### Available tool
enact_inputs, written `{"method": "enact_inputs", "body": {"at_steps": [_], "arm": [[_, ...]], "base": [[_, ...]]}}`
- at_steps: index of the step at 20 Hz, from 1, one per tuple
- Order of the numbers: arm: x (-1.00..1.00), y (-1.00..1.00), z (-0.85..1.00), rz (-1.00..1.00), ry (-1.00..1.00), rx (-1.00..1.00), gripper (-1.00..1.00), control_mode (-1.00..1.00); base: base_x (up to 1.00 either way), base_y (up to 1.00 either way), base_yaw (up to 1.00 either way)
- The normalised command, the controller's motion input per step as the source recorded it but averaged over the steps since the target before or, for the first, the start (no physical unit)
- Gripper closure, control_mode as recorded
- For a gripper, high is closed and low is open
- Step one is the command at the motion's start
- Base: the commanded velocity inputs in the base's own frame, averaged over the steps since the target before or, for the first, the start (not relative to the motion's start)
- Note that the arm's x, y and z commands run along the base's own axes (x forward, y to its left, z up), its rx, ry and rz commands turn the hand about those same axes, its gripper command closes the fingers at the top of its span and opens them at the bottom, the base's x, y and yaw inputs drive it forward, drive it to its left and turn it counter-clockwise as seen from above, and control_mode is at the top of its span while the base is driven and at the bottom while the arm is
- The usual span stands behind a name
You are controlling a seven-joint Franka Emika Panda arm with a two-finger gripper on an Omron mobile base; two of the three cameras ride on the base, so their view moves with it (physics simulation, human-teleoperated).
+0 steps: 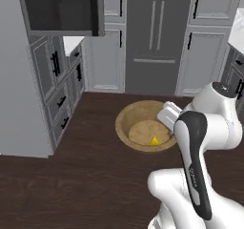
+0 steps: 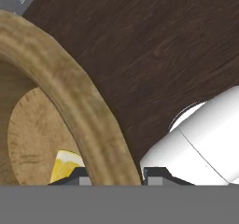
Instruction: Pick the lemon wedge from the sink and place it in the bowl. Then pick the bowl and place it in the microwave. Then close the microwave door and press the start button.
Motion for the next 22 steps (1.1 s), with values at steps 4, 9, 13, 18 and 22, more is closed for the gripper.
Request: {"method": "enact_inputs", "body": {"at_steps": [4, 9, 13, 18, 22], "arm": [[0.00, 0.00, 0.00, 0.00, 0.00, 0.00, 1.00, 1.00], [0.00, 0.00, 0.00, 0.00, 0.00, 0.00, 1.00, 1.00], [0.00, 0.00, 0.00, 0.00, 0.00, 0.00, 1.00, 1.00], [0.00, 0.00, 0.00, 0.00, 0.00, 0.00, 1.00, 1.00], [0.00, 0.00, 0.00, 0.00, 0.00, 0.00, 1.00, 1.00]], "base": [[1.00, -0.89, 0.08], [1.00, -0.74, 0.15], [1.00, -0.56, 0.29], [1.00, -0.52, 0.41], [1.00, -0.64, 0.44]]}}
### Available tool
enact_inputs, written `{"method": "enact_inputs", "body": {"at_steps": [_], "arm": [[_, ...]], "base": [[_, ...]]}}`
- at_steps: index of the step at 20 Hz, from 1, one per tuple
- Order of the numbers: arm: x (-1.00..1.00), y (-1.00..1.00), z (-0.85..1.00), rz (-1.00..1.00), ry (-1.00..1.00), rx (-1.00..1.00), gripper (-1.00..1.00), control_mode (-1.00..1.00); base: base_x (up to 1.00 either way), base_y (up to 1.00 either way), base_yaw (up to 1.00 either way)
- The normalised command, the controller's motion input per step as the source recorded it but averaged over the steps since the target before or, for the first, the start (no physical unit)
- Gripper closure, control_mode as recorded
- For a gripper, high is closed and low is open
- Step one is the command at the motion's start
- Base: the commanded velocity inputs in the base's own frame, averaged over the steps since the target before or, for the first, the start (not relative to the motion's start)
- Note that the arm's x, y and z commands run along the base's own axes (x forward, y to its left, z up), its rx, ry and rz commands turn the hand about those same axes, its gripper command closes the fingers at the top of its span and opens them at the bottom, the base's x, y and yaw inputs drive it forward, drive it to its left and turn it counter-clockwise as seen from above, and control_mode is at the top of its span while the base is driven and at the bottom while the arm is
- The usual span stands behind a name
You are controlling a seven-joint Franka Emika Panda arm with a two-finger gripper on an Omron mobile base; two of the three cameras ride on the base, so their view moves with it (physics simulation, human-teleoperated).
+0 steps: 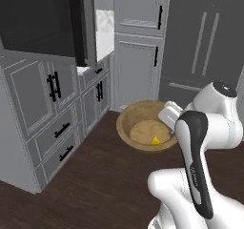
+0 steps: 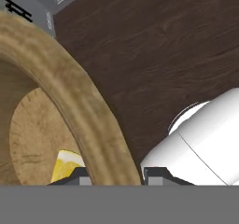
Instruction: Pick the lemon wedge from the sink and place it in the bowl. Then pick the bowl and place it in the microwave. Then close the microwave door and press the start button.
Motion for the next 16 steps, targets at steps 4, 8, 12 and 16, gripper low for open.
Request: {"method": "enact_inputs", "body": {"at_steps": [4, 8, 12, 16], "arm": [[0.00, 0.00, 0.00, 0.00, 0.00, 0.00, 1.00, 1.00], [0.00, 0.00, 0.00, 0.00, 0.00, 0.00, 1.00, 1.00], [0.00, 0.00, 0.00, 0.00, 0.00, 0.00, 1.00, 1.00], [0.00, 0.00, 0.00, 0.00, 0.00, 0.00, 1.00, 1.00]], "base": [[1.00, -0.68, 0.45], [1.00, -0.62, 0.48], [1.00, -0.56, 0.50], [1.00, -0.43, 0.57]]}}
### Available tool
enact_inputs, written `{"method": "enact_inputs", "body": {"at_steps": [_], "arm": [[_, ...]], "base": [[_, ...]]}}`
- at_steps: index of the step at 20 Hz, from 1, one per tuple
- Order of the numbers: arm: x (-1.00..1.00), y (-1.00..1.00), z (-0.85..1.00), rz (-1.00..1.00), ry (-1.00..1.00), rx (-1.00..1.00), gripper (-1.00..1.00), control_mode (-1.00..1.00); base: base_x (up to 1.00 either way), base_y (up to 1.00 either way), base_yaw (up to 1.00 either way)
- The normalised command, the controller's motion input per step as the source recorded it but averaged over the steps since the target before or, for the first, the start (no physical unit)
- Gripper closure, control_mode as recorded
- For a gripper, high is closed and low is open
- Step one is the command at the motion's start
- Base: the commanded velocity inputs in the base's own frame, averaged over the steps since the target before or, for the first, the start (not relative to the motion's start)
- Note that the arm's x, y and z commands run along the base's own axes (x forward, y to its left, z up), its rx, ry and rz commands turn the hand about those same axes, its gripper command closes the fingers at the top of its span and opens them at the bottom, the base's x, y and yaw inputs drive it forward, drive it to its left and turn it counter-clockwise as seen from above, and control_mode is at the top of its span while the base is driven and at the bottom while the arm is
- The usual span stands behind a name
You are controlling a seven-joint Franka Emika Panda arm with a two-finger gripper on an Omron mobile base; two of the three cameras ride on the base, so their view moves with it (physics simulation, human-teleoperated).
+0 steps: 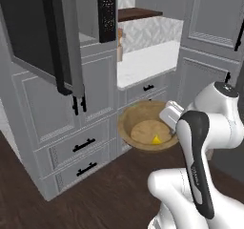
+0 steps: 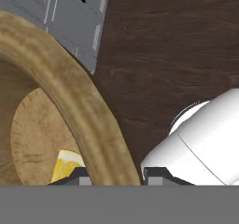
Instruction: Pick the lemon wedge from the sink and place it in the bowl. Then pick the bowl and place it in the microwave. Then close the microwave door and press the start button.
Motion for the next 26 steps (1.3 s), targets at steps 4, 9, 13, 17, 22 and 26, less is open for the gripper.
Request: {"method": "enact_inputs", "body": {"at_steps": [4, 9, 13, 17, 22, 26], "arm": [[0.00, 0.00, 0.00, 0.00, 0.00, 0.00, 1.00, 1.00], [0.00, 0.00, 0.00, 0.00, 0.00, 0.00, 1.00, 1.00], [0.00, 0.00, 0.00, 0.00, 0.00, 0.00, 1.00, 1.00], [0.00, 0.00, 0.00, 0.00, 0.00, 0.00, 1.00, 1.00], [0.00, 0.00, 0.00, 0.00, 0.00, 0.00, 1.00, 1.00], [0.00, 0.00, 0.00, 0.00, 0.00, 0.00, 1.00, 1.00]], "base": [[1.00, -0.42, 0.59], [1.00, -0.26, 0.57], [0.96, -0.18, 0.51], [0.90, -0.16, 0.47], [0.55, -0.16, 0.33], [0.22, -0.04, 0.01]]}}
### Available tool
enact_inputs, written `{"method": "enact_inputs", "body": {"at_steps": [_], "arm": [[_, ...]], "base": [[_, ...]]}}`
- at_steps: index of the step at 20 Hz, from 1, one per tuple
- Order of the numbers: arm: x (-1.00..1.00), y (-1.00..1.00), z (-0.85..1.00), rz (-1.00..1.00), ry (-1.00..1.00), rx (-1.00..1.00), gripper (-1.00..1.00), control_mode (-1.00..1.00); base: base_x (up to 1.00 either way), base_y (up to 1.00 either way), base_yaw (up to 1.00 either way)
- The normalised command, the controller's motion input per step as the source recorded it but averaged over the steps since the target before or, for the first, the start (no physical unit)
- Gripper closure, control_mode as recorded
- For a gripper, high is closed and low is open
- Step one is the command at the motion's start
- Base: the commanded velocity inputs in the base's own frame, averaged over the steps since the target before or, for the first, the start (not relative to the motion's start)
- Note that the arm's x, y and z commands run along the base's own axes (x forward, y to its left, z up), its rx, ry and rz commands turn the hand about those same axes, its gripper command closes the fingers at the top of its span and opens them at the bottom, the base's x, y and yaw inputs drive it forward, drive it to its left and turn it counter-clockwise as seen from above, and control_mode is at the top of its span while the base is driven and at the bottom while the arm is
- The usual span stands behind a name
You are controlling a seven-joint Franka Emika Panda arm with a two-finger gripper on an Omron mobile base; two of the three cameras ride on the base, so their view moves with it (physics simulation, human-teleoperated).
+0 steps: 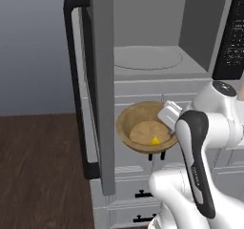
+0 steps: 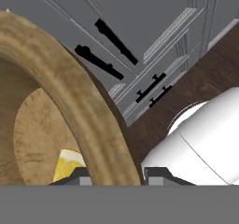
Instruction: Pick the lemon wedge from the sink and place it in the bowl. Then pick the bowl and place it in the microwave. Then close the microwave door and press the start button.
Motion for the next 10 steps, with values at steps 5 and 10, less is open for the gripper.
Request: {"method": "enact_inputs", "body": {"at_steps": [5, 10], "arm": [[0.00, 0.00, 0.00, 0.00, 0.00, 0.00, 1.00, 1.00], [0.00, 0.00, 0.00, 0.00, 0.00, 0.00, 1.00, 1.00]], "base": [[0.61, 0.01, -0.02], [0.23, 0.00, 0.00]]}}
